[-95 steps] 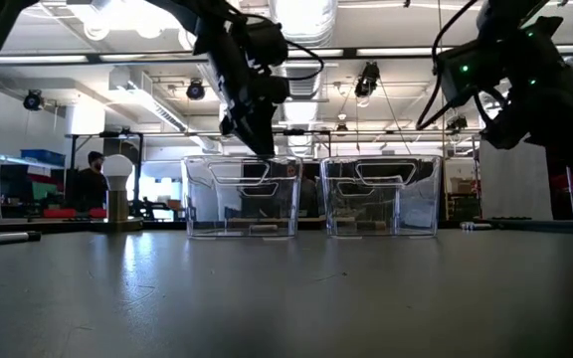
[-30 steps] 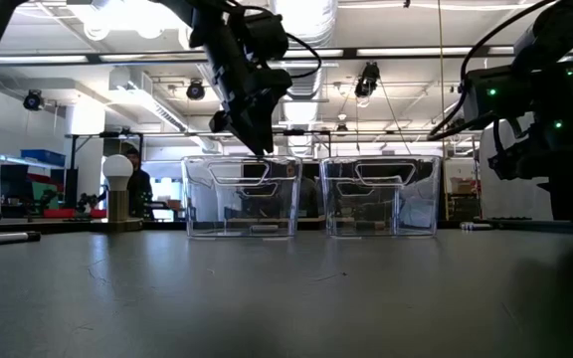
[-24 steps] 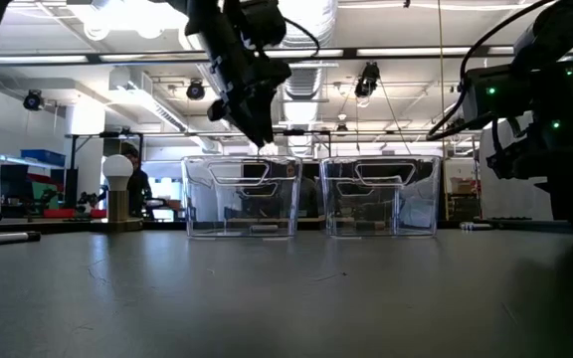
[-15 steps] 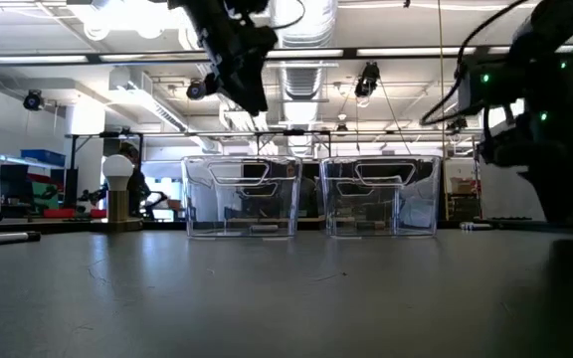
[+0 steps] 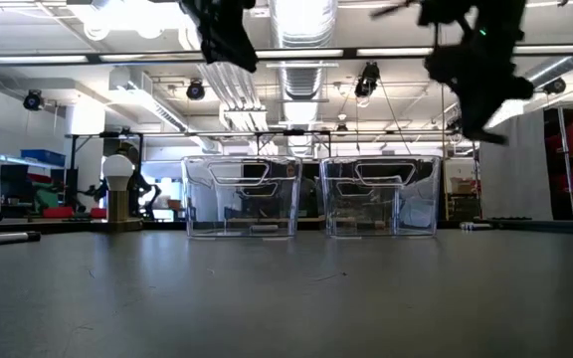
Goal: Sort batteries
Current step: Put the brown battery into the right transparent bin
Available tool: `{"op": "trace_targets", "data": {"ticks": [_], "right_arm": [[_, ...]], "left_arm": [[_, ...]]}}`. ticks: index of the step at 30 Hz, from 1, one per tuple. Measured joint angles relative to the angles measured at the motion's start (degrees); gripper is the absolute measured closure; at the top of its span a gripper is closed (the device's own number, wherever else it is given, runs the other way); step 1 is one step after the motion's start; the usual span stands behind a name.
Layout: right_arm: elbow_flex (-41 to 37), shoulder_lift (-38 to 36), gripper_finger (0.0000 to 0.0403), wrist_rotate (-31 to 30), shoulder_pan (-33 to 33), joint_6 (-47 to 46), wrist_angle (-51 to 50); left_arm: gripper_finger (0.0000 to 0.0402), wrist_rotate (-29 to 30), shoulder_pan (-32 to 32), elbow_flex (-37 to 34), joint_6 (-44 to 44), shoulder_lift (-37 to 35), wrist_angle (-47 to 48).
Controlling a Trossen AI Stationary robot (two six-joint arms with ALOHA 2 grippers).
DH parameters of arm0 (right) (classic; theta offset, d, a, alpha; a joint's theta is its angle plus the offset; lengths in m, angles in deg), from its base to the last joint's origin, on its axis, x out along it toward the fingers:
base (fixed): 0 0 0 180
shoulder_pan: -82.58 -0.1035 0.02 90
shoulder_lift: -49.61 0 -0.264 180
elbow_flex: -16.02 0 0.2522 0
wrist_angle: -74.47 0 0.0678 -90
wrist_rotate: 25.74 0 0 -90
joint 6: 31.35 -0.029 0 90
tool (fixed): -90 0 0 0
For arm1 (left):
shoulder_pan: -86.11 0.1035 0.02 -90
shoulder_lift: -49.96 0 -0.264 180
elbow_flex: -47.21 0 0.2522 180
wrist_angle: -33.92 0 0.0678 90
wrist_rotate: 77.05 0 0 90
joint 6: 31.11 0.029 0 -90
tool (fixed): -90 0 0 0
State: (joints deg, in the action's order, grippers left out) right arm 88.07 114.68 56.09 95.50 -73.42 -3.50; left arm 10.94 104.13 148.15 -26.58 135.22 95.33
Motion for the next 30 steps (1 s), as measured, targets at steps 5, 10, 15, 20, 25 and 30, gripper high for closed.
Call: {"op": "trace_targets", "data": {"ticks": [5,10,15,20,25,30], "right_arm": [[12.58,8.14,0.0357,-2.62,0.88,6.15,0.03],[22.89,19.73,0.0356,-1.29,2.20,17.03,0.26],[29.68,30.66,0.0355,4.02,4.48,29.59,1.02],[31.16,37.74,0.0355,12.48,8.54,36.90,2.92],[31.16,42.13,0.0357,14.00,13.01,41.58,3.48],[31.12,45.24,0.0355,14.51,15.00,44.75,5.86]], "left_arm": [[0.0287,-3.34,-0.04,0.00,1.05,-2.78,0.10],[0.0287,-3.51,-0.11,0.00,1.03,-7.01,0.54],[0.0287,-3.32,-0.11,0.00,0.74,-11.70,2.75],[0.0287,-3.21,-0.11,0.00,-2.20,-15.27,6.13],[0.0287,-2.96,-0.11,0.00,-4.37,-17.56,7.83],[0.0287,0.71,-0.11,-0.17,-4.61,-18.90,7.77]]}}
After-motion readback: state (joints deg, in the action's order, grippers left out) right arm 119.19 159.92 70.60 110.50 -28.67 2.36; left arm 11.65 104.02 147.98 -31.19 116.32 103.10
